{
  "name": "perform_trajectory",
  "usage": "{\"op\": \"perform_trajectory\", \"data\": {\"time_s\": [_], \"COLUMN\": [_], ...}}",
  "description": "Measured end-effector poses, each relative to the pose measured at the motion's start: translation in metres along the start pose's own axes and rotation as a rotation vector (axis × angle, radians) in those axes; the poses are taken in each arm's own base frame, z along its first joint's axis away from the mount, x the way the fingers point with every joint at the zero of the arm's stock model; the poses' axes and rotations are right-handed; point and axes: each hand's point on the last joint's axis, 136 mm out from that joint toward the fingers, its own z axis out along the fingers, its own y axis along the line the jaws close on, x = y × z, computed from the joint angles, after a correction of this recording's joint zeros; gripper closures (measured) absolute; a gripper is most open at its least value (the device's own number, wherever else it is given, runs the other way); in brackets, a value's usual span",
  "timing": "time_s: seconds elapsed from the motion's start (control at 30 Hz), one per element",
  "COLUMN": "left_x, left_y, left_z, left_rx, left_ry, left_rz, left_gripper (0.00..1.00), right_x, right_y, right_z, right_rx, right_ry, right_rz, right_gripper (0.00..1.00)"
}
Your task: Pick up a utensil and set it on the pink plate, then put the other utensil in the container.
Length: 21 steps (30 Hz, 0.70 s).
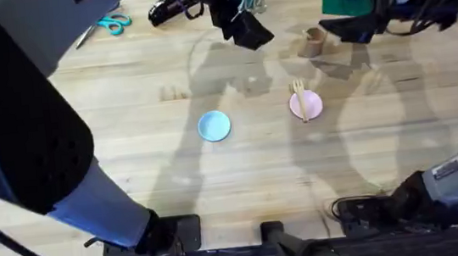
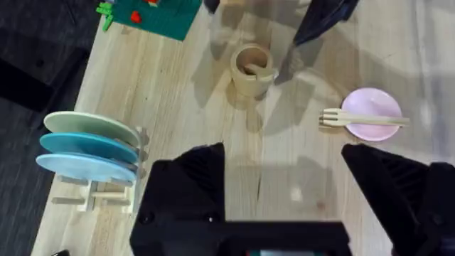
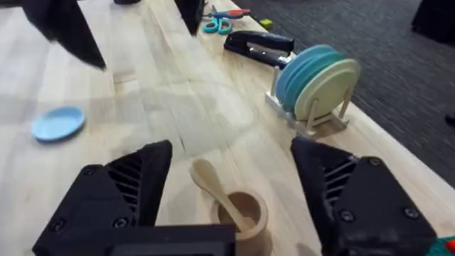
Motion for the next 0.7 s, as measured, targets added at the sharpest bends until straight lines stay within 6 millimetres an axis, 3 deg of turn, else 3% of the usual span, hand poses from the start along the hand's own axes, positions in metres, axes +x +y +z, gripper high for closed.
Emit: {"op": "perform_trajectory", "data": {"time_s": [0.17, 0.33, 0.47, 0.63, 0.7], "left_x": [0.0, 0.0, 0.0, 0.0, 0.0], "left_y": [0.0, 0.0, 0.0, 0.0, 0.0], "left_z": [0.0, 0.0, 0.0, 0.0, 0.0], "left_rx": [0.0, 0.0, 0.0, 0.0, 0.0], "left_ry": [0.0, 0.0, 0.0, 0.0, 0.0], "left_rz": [0.0, 0.0, 0.0, 0.0, 0.0], "left_gripper": [0.007, 0.007, 0.007, 0.007, 0.007], "right_x": [-0.027, -0.032, -0.027, -0.029, -0.03], "right_y": [0.008, 0.025, 0.054, 0.095, 0.102], "right_z": [-0.003, -0.003, -0.006, -0.013, -0.021], "right_rx": [0.065, 0.161, 0.242, 0.332, 0.393], "right_ry": [0.103, 0.262, 0.431, 0.632, 0.687], "right_rz": [0.073, 0.291, 0.472, 0.523, 0.537], "right_gripper": [0.007, 0.008, 0.007, 0.007, 0.007]}}
